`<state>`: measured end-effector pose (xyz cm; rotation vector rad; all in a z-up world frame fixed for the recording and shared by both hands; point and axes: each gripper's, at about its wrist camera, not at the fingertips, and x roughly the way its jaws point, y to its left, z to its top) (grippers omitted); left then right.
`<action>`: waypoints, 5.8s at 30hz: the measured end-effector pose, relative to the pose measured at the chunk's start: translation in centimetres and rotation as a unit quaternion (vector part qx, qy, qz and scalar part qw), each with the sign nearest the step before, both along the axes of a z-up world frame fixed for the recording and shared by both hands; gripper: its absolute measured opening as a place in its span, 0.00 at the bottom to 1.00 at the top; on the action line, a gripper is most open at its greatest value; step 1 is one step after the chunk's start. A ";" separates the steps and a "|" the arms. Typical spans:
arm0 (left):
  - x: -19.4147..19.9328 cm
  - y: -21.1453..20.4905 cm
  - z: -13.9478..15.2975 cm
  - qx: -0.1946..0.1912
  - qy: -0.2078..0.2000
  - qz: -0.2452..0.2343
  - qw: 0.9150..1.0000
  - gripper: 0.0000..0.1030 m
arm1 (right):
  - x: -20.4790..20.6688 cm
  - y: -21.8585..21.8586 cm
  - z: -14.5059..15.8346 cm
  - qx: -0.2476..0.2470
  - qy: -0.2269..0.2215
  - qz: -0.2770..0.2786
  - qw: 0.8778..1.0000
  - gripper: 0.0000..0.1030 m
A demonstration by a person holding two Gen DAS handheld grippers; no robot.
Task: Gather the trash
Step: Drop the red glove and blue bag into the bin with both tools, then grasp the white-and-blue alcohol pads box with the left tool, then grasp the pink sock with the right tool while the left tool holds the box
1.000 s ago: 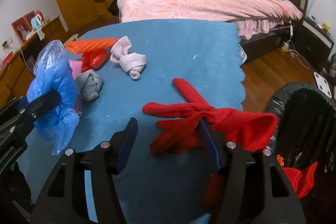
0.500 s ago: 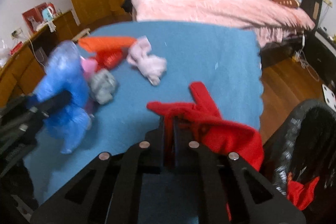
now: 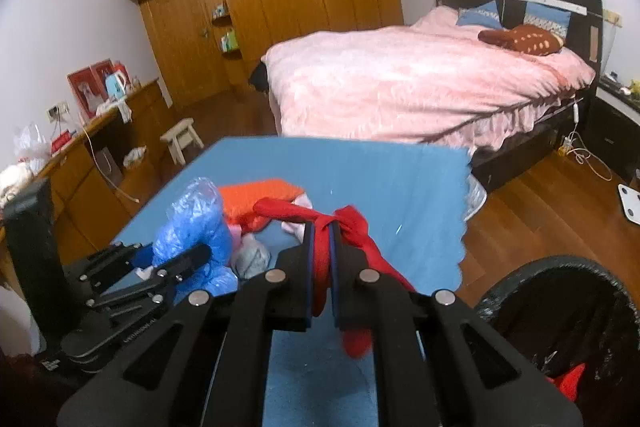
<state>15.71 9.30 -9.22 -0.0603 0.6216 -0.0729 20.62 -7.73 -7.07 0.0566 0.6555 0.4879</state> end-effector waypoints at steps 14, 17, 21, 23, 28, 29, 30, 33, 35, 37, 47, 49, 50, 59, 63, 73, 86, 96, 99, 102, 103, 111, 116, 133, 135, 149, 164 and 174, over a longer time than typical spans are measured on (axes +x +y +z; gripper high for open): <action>0.7 -7.2 4.2 -0.011 -0.038 -0.073 0.997 0.33 | -2.8 -8.8 4.8 0.009 -0.047 -0.075 0.996 0.06; 0.9 -9.5 4.2 -0.012 -0.037 -0.095 0.995 0.33 | -3.7 -11.2 4.9 0.000 -0.048 -0.099 0.994 0.06; 1.0 -12.8 4.1 -0.016 -0.034 -0.125 0.991 0.33 | -4.7 -14.2 4.6 -0.009 -0.045 -0.132 0.990 0.06; 1.0 -14.6 4.0 -0.017 -0.035 -0.141 0.989 0.33 | -5.2 -16.0 4.1 -0.015 -0.040 -0.152 0.987 0.06; 1.1 -18.9 3.7 -0.021 -0.032 -0.178 0.983 0.33 | -6.0 -19.4 2.3 -0.024 -0.024 -0.194 0.980 0.06; 1.2 -19.7 3.6 -0.024 -0.030 -0.185 0.982 0.33 | -6.0 -19.9 2.0 -0.026 -0.021 -0.201 0.979 0.06; 1.3 -20.3 3.5 -0.026 -0.030 -0.190 0.981 0.33 | -6.2 -20.7 1.5 -0.028 -0.017 -0.210 0.977 0.06; 1.4 -21.9 3.1 -0.029 -0.025 -0.203 0.978 0.33 | -6.5 -22.1 0.5 -0.029 -0.007 -0.229 0.973 0.06; 1.6 -23.0 2.7 -0.033 -0.017 -0.217 0.975 0.36 | -6.5 -23.2 -0.2 -0.031 0.001 -0.242 0.970 0.09; 1.8 -23.8 2.4 -0.034 -0.012 -0.223 0.974 0.49 | -6.8 -23.9 -0.9 -0.036 0.008 -0.256 0.966 0.15; 2.0 -22.2 2.5 -0.025 -0.019 -0.194 0.980 0.90 | -8.1 -24.1 -1.0 -0.052 -0.027 -0.295 0.954 0.91; 2.0 -20.9 2.7 -0.020 -0.022 -0.179 0.983 0.93 | -7.9 -23.8 -0.8 -0.050 -0.030 -0.291 0.955 0.95; 2.0 -20.5 2.7 -0.019 -0.023 -0.174 0.984 0.94 | -7.9 -23.5 -0.7 -0.047 -0.032 -0.289 0.956 0.95; 1.9 -13.9 2.9 -0.003 -0.025 -0.111 0.994 0.94 | -6.2 -18.8 -0.1 -0.033 -0.035 -0.247 0.968 0.95; 1.8 -10.9 2.8 0.001 -0.023 -0.083 0.996 0.94 | -5.0 -15.2 -0.1 -0.030 -0.033 -0.215 0.976 0.95; 0.9 -3.0 1.8 0.013 -0.019 -0.010 1.000 0.94 | -2.1 -5.8 -1.2 -0.017 -0.025 -0.134 0.990 0.95; -0.7 7.8 -2.0 0.052 0.012 0.092 0.994 0.94 | -0.9 3.8 -5.5 -0.035 0.002 -0.062 0.997 0.95; -0.7 11.4 -6.1 0.045 0.058 0.118 0.990 0.89 | -0.1 6.4 -8.9 -0.047 0.031 -0.051 0.997 0.95; -0.4 11.4 -7.0 0.047 0.074 0.117 0.989 0.87 | 0.2 7.0 -9.8 -0.053 0.042 -0.045 0.997 0.95; -0.3 11.9 -7.9 0.038 0.087 0.116 0.989 0.86 | 0.3 7.5 -10.5 -0.060 0.047 -0.040 0.996 0.95; -0.2 12.1 -8.1 0.034 0.090 0.116 0.989 0.86 | 0.3 7.6 -10.7 -0.061 0.047 -0.040 0.996 0.95; 0.7 12.7 -9.1 0.011 0.114 0.113 0.987 0.72 | 0.7 8.7 -11.3 -0.068 0.049 -0.029 0.996 0.95; 0.8 13.5 -9.5 -0.010 0.123 0.108 0.986 0.54 | 1.3 9.1 -11.8 -0.072 0.054 -0.029 0.996 0.95; 2.2 11.7 -4.4 -0.005 0.035 0.108 0.993 0.54 | 7.9 8.6 -11.7 -0.075 0.044 -0.067 0.994 0.95; 3.1 11.7 -4.2 -0.004 0.033 0.108 0.994 0.54 | 8.4 9.0 -12.0 -0.076 0.047 -0.065 0.994 0.95; 5.4 10.9 -4.7 -0.002 0.041 0.108 0.993 0.54 | 10.1 10.3 -13.3 -0.068 0.102 -0.019 0.992 0.40; 3.8 7.6 -1.2 0.002 0.017 0.087 0.996 0.54 | 5.9 6.4 -7.4 -0.024 0.058 -0.041 0.997 0.39; 2.5 2.6 1.8 -0.002 -0.002 0.043 0.999 0.54 | 2.8 1.3 -3.0 -0.008 0.021 -0.070 0.997 0.40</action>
